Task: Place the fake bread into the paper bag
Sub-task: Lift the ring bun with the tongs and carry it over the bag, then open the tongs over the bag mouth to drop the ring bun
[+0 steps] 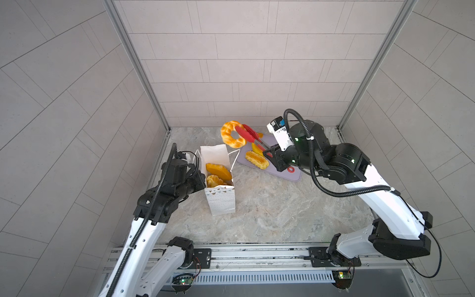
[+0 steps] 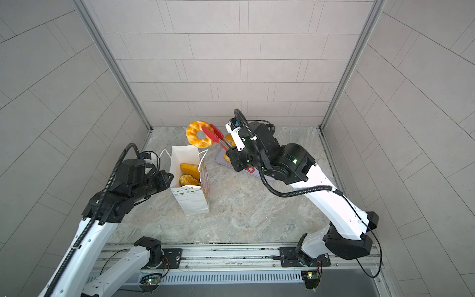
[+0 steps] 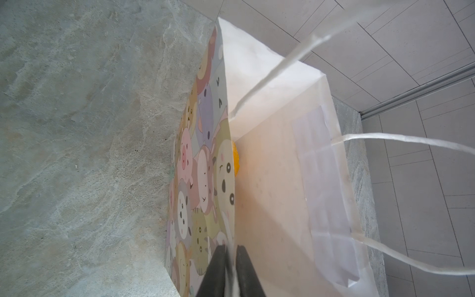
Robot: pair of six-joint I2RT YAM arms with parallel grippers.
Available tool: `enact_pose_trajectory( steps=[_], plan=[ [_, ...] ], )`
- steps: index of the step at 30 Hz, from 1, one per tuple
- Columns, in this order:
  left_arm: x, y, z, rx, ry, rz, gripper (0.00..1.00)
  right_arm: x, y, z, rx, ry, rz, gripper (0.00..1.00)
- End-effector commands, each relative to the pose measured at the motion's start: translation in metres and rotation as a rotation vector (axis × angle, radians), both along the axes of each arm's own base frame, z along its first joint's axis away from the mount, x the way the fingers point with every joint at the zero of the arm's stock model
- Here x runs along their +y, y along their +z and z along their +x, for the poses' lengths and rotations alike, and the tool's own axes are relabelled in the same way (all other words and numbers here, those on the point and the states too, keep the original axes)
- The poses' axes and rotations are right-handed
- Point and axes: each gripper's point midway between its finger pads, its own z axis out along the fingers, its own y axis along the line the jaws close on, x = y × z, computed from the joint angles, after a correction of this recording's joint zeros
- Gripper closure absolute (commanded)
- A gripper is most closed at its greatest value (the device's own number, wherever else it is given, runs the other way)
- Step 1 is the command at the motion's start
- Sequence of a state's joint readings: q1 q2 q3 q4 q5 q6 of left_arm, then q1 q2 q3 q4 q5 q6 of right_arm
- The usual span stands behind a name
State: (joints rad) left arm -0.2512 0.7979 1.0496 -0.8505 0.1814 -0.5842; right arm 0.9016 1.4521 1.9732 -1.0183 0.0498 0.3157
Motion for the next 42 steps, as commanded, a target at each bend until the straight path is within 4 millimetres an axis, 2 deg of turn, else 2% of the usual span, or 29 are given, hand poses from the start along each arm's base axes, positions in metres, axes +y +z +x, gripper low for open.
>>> enact_pose_trajectory(
  steps=[1, 7, 14, 27, 42],
  plan=[
    [0.001, 0.005, -0.002, -0.018, 0.004, -0.001, 0.86, 0.005, 0.012, -0.002, -0.063, 0.003, -0.039, 0.68],
    [0.001, 0.005, -0.002, -0.017, 0.003, -0.002, 0.88, 0.029, 0.006, -0.007, -0.089, 0.040, -0.133, 0.68],
    [0.001, 0.003, -0.002, -0.013, 0.003, -0.002, 0.90, 0.044, -0.006, -0.005, -0.095, 0.051, -0.218, 0.68],
    [0.001, 0.004, -0.002, -0.016, 0.000, -0.001, 0.92, 0.052, -0.031, -0.001, -0.096, 0.047, -0.351, 0.67],
    [0.001, 0.001, -0.002, -0.011, 0.003, 0.003, 0.93, 0.057, -0.031, -0.004, -0.104, 0.064, -0.348, 0.55]
  ],
)
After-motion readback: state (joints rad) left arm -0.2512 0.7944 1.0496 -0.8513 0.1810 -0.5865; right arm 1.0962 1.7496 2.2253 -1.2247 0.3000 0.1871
